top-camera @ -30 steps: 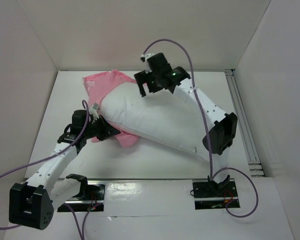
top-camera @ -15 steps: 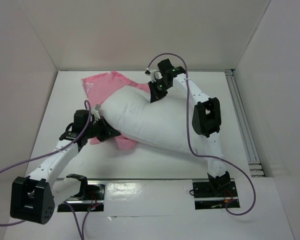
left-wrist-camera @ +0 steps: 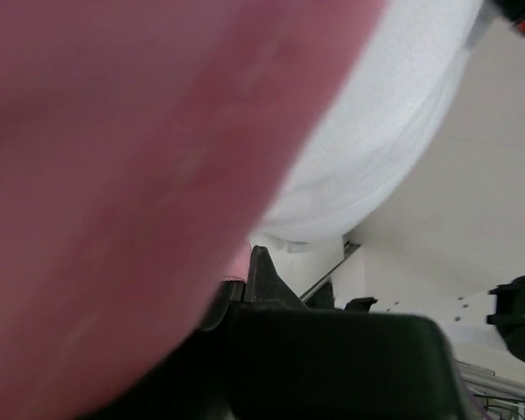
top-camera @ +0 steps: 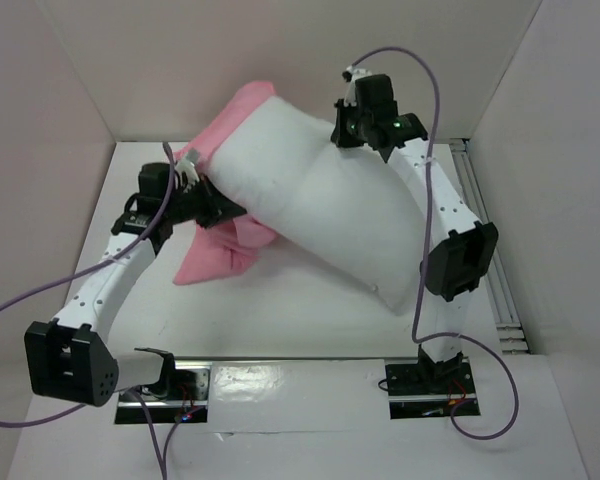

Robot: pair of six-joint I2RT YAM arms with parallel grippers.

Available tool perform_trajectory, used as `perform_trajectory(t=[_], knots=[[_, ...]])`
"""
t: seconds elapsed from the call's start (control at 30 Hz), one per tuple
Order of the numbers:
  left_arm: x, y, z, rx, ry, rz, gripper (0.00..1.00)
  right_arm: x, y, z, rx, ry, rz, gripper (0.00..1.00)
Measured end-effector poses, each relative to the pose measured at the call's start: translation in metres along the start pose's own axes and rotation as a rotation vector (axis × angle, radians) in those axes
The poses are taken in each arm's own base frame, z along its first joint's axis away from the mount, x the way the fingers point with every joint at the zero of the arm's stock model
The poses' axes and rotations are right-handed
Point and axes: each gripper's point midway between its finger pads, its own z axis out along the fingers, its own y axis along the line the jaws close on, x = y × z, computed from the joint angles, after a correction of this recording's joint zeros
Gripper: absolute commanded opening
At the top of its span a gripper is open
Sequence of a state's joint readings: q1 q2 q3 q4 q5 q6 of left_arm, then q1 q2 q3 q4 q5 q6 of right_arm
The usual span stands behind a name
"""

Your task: Put the pillow into the pillowcase

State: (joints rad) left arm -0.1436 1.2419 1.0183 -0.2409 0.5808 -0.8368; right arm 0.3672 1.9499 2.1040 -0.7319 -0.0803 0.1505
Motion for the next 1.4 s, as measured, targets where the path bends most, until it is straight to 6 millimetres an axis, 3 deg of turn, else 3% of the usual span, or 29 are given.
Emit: perform_trajectory(t=[0.1,0.13,0.2,0.3,0.43,0.5,0.53,0.6,0.67,0.7,0.73,0.83,0.93,0.97,1.0,1.07,1.13,1.2,1.3,1.4], knots=[[-0.029,-0.043,-0.013,0.086,-0.063,0.078,0.0,-0.043,0.001,-0.031,0.053,-0.163,0.009,0.0],[-0.033,-0.052,-0.017,0.111,-0.079,0.106,0.0,-0.049,0.002,-0.039,0.061,-0.202,0.017,0.0],[-0.029,-0.053,-0.02,0.128,-0.08,0.131,0.0,-0.044,0.003,-0.044,0.077,-0.229,0.033,0.0],[0.002,-0.013,-0.008,0.073,-0.015,0.099,0.0,0.002,-0.003,-0.023,0.118,-0.155,0.071,0.0],[0.082,0.078,0.007,-0.113,0.172,-0.038,0.0,0.098,-0.025,0.019,0.184,0.027,0.154,0.0],[0.125,0.113,0.001,-0.202,0.279,-0.117,0.0,0.141,-0.042,0.024,0.246,0.127,0.19,0.0],[0.137,0.12,-0.003,-0.224,0.314,-0.129,0.0,0.15,-0.05,0.022,0.275,0.153,0.204,0.0],[0.143,0.121,-0.005,-0.239,0.334,-0.12,0.0,0.148,-0.056,0.019,0.302,0.145,0.228,0.0],[0.137,0.115,-0.007,-0.24,0.326,-0.074,0.05,0.143,-0.058,0.019,0.309,0.131,0.242,0.0],[0.131,0.109,-0.007,-0.24,0.317,-0.038,0.15,0.142,-0.057,0.018,0.309,0.128,0.243,0.0],[0.122,0.103,-0.007,-0.24,0.303,0.001,0.38,0.141,-0.055,0.018,0.307,0.128,0.24,0.0],[0.097,0.079,-0.01,-0.258,0.262,0.114,0.8,0.136,-0.046,0.017,0.293,0.123,0.218,0.0],[0.073,0.057,-0.022,-0.292,0.192,0.202,0.82,0.129,-0.034,0.015,0.276,0.117,0.184,0.0],[0.066,0.051,-0.028,-0.302,0.168,0.227,0.77,0.128,-0.03,0.014,0.27,0.116,0.171,0.0],[0.058,0.044,-0.035,-0.315,0.139,0.249,0.58,0.127,-0.026,0.013,0.265,0.115,0.157,0.0],[0.042,0.032,-0.049,-0.338,0.069,0.28,0.49,0.127,-0.019,0.013,0.257,0.114,0.133,0.0],[0.027,0.024,-0.059,-0.362,-0.005,0.308,0.66,0.127,-0.015,0.013,0.256,0.114,0.115,0.0],[0.015,0.026,-0.063,-0.41,-0.048,0.31,0.74,0.128,-0.013,0.013,0.257,0.114,0.102,0.0],[-0.004,0.041,-0.055,-0.523,-0.083,0.304,0.78,0.128,-0.011,0.012,0.258,0.113,0.091,0.0],[-0.013,0.075,-0.035,-0.679,-0.069,0.29,0.76,0.127,-0.01,0.012,0.256,0.112,0.085,0.0]])
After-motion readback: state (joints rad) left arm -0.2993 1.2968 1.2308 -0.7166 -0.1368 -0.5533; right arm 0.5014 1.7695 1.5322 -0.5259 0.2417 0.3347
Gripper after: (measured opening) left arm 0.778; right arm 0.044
